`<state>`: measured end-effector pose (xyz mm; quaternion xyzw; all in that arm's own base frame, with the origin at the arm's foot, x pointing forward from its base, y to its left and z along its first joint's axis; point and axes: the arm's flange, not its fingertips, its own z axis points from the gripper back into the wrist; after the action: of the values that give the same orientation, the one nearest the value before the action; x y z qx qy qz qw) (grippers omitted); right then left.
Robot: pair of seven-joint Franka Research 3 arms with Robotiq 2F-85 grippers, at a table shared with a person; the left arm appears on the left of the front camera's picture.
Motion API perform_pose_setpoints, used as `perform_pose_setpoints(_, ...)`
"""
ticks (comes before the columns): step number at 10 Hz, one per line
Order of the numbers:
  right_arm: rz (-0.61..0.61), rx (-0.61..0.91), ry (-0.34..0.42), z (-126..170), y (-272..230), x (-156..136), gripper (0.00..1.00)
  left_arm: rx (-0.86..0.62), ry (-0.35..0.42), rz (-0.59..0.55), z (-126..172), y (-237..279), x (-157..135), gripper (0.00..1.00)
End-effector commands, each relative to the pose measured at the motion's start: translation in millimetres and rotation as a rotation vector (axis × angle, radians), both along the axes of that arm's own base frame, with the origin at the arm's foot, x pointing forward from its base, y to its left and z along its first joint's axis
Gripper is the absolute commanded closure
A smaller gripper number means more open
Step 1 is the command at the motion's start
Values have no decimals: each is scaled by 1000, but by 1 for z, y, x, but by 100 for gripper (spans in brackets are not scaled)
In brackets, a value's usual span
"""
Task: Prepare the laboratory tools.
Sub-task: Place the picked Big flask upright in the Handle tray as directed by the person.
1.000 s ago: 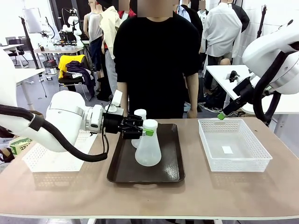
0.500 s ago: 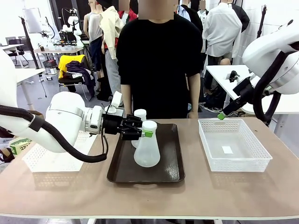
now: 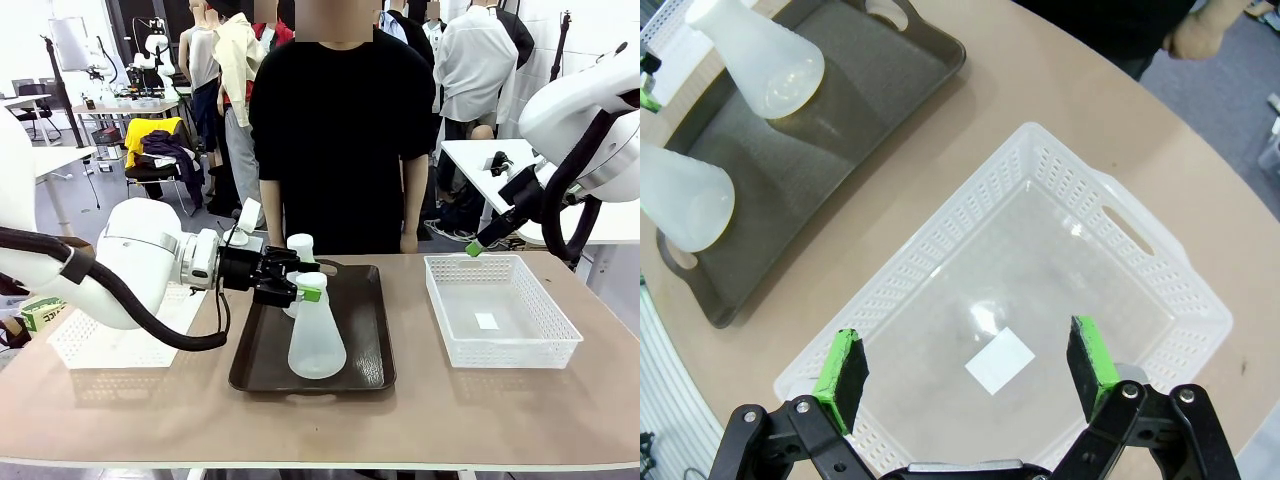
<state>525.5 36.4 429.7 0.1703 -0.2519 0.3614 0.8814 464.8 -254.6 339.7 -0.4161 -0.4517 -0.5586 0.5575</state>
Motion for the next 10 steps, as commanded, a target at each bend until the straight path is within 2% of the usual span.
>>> perform_pose_setpoints(1,2,-11,3,-1,-1,0,0,22,2,13,0,5,-5,0)
perform_pose_setpoints(7,2,-11,3,-1,-1,0,0,103,70,-31,-4,17,-16,0)
perform_pose_setpoints(10,2,-11,3,-1,-1,0,0,131,66,-14,-2,24,-14,0)
